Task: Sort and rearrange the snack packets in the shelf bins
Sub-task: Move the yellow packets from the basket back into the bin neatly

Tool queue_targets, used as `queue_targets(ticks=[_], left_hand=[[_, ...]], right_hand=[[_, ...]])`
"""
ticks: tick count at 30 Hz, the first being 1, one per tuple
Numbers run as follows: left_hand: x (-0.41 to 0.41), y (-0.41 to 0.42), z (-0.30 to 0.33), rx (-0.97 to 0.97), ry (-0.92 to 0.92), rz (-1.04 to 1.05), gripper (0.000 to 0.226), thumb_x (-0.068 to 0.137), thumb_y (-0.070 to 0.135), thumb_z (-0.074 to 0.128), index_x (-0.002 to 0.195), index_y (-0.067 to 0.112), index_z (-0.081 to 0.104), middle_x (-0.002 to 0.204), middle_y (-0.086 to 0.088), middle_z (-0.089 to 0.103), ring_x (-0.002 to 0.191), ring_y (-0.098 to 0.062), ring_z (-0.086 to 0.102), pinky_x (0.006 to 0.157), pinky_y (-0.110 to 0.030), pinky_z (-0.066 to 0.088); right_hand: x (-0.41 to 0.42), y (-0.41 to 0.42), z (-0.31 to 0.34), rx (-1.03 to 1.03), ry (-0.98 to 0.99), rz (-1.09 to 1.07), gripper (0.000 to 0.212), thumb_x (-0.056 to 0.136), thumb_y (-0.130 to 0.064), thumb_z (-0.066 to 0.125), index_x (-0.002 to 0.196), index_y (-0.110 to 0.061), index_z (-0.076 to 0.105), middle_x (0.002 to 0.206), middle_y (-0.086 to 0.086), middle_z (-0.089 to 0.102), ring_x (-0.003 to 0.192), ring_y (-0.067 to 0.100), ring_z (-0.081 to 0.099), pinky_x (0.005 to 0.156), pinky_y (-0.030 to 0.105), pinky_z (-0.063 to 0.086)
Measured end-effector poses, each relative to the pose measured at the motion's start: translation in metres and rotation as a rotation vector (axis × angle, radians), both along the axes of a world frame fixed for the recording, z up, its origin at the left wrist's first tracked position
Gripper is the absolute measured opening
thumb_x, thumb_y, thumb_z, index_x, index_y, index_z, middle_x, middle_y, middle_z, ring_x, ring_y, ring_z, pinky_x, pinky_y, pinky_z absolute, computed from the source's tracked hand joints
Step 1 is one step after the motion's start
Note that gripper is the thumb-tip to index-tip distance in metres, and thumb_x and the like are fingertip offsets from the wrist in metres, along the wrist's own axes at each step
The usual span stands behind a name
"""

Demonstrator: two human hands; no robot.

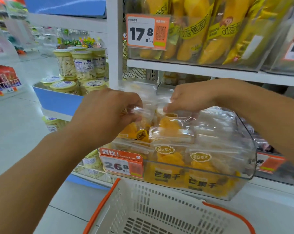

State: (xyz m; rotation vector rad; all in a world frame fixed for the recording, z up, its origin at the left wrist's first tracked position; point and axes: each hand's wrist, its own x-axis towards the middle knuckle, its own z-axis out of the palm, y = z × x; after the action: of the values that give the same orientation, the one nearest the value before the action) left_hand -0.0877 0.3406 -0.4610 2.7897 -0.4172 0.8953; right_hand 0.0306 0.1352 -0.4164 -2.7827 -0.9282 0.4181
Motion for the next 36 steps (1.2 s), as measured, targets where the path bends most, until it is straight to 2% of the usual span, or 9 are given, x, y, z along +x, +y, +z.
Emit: queue_targets(ticks=[4,7,9,14,18,21,29,32,36], left_hand=[[0.003,-0.008,0.000,0.032,0.055,-0.009,0.013,0.083,0.036,0.076,0.095,0.032,0.071,0.083,0.010,0.073,0.079,-0.020,0.068,0.070,-0.039,0.055],[0.002,-0.011,-0.004,-0.010,0.052,-0.022,0.019,0.083,0.038,0.076,0.101,0.034,0.069,0.085,0.015,0.068,0.081,-0.016,0.065,0.071,-0.039,0.054],[-0.003,-0.009,-0.003,-0.076,0.007,-0.039,0.035,0.079,0.041,0.079,0.110,0.035,0.065,0.091,0.021,0.060,0.081,-0.008,0.061,0.070,-0.036,0.053],[-0.019,0.000,0.008,-0.159,-0.222,0.004,0.053,0.069,0.050,0.079,0.113,0.024,0.066,0.101,0.016,0.056,0.067,0.004,0.048,0.070,-0.032,0.047],[-0.019,0.009,0.006,-0.116,-0.049,0.161,0.095,0.059,0.076,0.064,0.138,0.025,0.051,0.139,0.000,0.047,0.129,-0.027,0.038,0.108,-0.041,0.033],[-0.019,0.014,-0.001,-0.214,0.197,0.206,0.115,0.054,0.081,0.062,0.152,0.030,0.029,0.156,0.003,0.026,0.145,-0.027,0.022,0.116,-0.048,0.026],[-0.014,0.016,-0.014,-0.375,0.259,0.129,0.102,0.071,0.062,0.063,0.156,0.029,0.017,0.159,0.007,0.021,0.141,-0.017,0.030,0.108,-0.031,0.029],[-0.011,0.016,-0.015,-0.406,0.234,0.102,0.096,0.073,0.054,0.066,0.155,0.030,0.021,0.158,0.007,0.022,0.119,-0.005,0.040,0.097,-0.022,0.030],[-0.010,0.018,-0.014,-0.445,0.232,0.073,0.099,0.067,0.054,0.065,0.154,0.031,0.023,0.157,0.008,0.024,0.111,0.000,0.037,0.094,-0.023,0.031]], right_hand=[[-0.003,0.008,-0.005,-0.066,0.181,-0.038,0.055,0.098,-0.055,0.052,0.051,-0.025,0.056,0.064,-0.009,0.044,0.058,0.015,0.052,0.067,0.035,0.057],[0.000,-0.003,0.007,0.029,0.046,0.038,0.049,0.073,-0.065,0.072,0.100,-0.024,0.067,0.094,-0.005,0.065,0.083,0.018,0.067,0.077,0.037,0.060],[0.000,-0.011,0.014,0.200,-0.056,0.055,0.056,0.064,-0.050,0.088,0.110,-0.032,0.062,0.105,-0.008,0.065,0.082,0.013,0.067,0.068,0.030,0.059],[-0.018,-0.014,0.011,0.201,-0.355,0.215,0.029,0.065,-0.044,0.089,0.085,-0.030,0.072,0.083,-0.014,0.058,0.073,0.007,0.058,0.060,0.019,0.040],[-0.024,-0.010,0.005,0.058,-0.343,0.231,0.033,0.073,-0.041,0.085,0.065,-0.015,0.068,0.060,-0.005,0.058,0.054,0.010,0.050,0.050,0.017,0.035],[-0.028,-0.005,-0.001,-0.037,-0.253,0.255,0.051,0.085,-0.035,0.078,0.051,-0.010,0.049,0.043,-0.002,0.038,0.045,0.013,0.037,0.048,0.022,0.029],[-0.035,0.012,0.011,-0.313,-0.135,0.197,0.033,0.096,-0.033,0.065,0.067,-0.018,0.066,0.060,-0.005,0.064,0.059,0.010,0.057,0.061,0.030,0.046],[-0.033,0.018,0.005,-0.340,-0.064,0.141,0.033,0.097,-0.031,0.065,0.066,-0.018,0.062,0.070,-0.001,0.069,0.069,0.019,0.067,0.065,0.034,0.055],[-0.028,0.018,-0.005,-0.302,0.070,0.095,0.034,0.096,-0.023,0.066,0.064,-0.015,0.060,0.065,0.001,0.060,0.065,0.020,0.063,0.070,0.038,0.063]])
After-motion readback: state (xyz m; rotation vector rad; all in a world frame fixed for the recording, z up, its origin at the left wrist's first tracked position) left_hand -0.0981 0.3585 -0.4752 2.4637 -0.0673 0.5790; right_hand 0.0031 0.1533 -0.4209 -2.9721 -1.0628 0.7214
